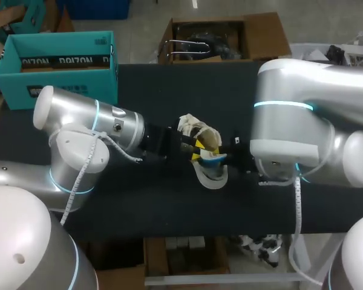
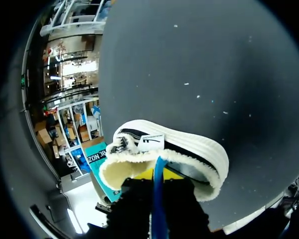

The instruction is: Open the shoe tongue, take the insole out of the shoe, put the insole back into the shoe, and pack the shoe into the shoebox

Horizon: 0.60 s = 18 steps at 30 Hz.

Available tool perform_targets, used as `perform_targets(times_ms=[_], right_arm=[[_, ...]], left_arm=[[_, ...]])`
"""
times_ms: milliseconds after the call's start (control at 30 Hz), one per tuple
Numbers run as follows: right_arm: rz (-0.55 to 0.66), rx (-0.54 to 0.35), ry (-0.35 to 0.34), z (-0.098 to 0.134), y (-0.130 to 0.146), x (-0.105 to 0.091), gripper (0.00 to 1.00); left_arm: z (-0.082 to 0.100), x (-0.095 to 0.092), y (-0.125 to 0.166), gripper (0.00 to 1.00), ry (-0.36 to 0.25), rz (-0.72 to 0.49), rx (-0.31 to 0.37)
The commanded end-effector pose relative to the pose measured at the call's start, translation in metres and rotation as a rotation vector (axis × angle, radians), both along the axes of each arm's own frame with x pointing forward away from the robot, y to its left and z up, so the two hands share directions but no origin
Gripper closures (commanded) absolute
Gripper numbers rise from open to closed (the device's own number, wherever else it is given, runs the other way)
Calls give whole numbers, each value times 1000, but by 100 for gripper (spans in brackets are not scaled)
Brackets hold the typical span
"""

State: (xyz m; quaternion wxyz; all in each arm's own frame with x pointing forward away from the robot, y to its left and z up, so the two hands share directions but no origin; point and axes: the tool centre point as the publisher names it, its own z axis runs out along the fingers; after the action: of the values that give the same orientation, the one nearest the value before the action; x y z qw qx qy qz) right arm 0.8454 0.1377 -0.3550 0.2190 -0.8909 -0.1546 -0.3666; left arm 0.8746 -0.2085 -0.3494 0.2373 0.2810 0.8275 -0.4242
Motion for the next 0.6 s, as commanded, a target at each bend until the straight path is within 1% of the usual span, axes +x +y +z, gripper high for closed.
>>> perform_targets(times_ms=[33,67,100,133,233,267,300,333,400,433,467,500,533,567,600], right_arm=[[-32,-16,-11,-1,2,-1,100],[-32,-17,-12,0,2,-2,100],[-31,-17,-17,2,2,-3,100],[-30,-18,-19,3,3,-3,100],[-21,-12,-33,6,4,-6,100],[-20,-12,-33,7,4,-7,98],[-19,-12,-32,7,4,-7,84],[-16,-10,-30,7,4,-8,64],[-16,-8,-25,6,3,-9,38],[-17,-6,-23,5,2,-9,31],[-22,-1,-18,4,1,-10,27],[-26,0,-13,3,-1,-12,25],[-29,4,-8,1,-2,-13,30],[-28,13,-1,-1,-3,-14,38],[-27,19,6,-3,-4,-14,51]], left_arm=[[-2,-1,1,77,-1,-5,-4],[-3,-1,0,81,1,-5,-3],[-3,-1,0,92,1,-5,-1],[-3,-1,-1,100,2,-5,0],[-4,0,-2,100,-2,-7,4],[-4,0,-2,100,-3,-7,5],[-4,0,-2,100,-5,-8,4],[-4,0,-2,100,-6,-7,2],[-4,0,-2,100,-8,-8,0],[-4,0,-2,100,-9,-8,-2],[-3,0,-2,100,-10,-7,-4],[-3,0,-1,100,-12,-5,-10],[-2,0,-1,100,-13,-4,-18],[-2,-1,0,100,-14,-5,-19],[-2,-1,0,100,-15,-5,-21]])
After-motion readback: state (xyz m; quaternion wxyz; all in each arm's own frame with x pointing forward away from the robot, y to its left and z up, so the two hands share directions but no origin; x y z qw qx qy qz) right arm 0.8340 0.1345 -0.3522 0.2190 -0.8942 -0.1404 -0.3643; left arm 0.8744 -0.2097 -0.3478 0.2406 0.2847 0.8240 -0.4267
